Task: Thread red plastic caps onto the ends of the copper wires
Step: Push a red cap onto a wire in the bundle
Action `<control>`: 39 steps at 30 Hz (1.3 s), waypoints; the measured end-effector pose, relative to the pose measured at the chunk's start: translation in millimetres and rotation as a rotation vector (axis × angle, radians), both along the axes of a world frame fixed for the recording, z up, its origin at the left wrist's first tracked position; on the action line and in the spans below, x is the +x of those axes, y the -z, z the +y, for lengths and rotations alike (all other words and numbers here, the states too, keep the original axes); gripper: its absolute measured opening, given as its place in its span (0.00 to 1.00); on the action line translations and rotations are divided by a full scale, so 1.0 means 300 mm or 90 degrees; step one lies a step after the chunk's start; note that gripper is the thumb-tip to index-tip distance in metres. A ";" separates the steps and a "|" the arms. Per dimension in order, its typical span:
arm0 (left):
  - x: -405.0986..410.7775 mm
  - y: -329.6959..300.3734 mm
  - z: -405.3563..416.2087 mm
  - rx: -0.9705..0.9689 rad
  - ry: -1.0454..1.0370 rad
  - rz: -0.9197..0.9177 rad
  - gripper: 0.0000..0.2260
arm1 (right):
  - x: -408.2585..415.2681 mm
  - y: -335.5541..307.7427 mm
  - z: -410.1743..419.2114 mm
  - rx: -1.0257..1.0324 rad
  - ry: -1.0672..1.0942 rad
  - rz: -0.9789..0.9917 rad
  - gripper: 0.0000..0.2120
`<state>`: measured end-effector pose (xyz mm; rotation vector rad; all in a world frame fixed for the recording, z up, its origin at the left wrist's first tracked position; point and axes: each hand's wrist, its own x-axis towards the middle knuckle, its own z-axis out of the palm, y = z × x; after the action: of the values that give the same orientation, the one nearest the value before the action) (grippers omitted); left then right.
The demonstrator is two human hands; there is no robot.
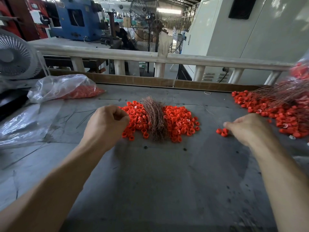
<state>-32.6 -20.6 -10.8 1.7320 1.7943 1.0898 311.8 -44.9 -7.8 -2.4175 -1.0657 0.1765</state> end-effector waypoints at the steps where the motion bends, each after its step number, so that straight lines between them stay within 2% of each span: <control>1: -0.002 -0.002 -0.001 0.002 0.004 0.017 0.04 | -0.001 0.000 -0.001 0.008 0.003 -0.014 0.17; 4: -0.008 -0.002 -0.002 0.002 0.017 0.069 0.05 | -0.030 -0.003 -0.003 0.106 -0.039 -0.043 0.15; 7: -0.010 0.007 0.000 -0.004 0.013 0.123 0.05 | -0.125 -0.014 -0.015 0.239 -0.231 0.017 0.09; 10: -0.013 0.017 0.006 0.009 0.013 0.151 0.05 | -0.248 -0.009 -0.036 0.223 -0.436 0.019 0.03; 12: -0.019 0.022 0.011 0.011 0.014 0.163 0.04 | -0.306 0.009 -0.039 0.228 -0.491 0.011 0.03; 16: -0.017 0.019 0.007 0.036 0.015 0.165 0.03 | -0.382 0.024 -0.036 0.254 -0.534 -0.014 0.07; 21: 0.018 0.017 -0.015 0.077 0.076 0.134 0.04 | -0.398 0.037 -0.033 0.195 -0.505 -0.072 0.10; 26: 0.061 0.037 -0.037 0.073 0.159 0.139 0.04 | -0.397 0.039 -0.034 0.220 -0.520 -0.110 0.05; 30: 0.077 0.039 -0.046 0.118 0.187 0.116 0.03 | -0.400 0.015 -0.056 0.293 -0.525 -0.140 0.04; 34: 0.096 0.028 -0.068 0.193 0.228 0.064 0.08 | -0.411 -0.029 -0.089 0.375 -0.562 -0.209 0.04; 39: 0.104 0.002 -0.089 0.274 0.292 0.009 0.06 | -0.435 -0.047 -0.107 0.439 -0.640 -0.161 0.03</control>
<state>-1.4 -47.2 -11.5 2.2518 1.1243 1.3140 181.3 -76.9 6.3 -1.1691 -1.9753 -0.1594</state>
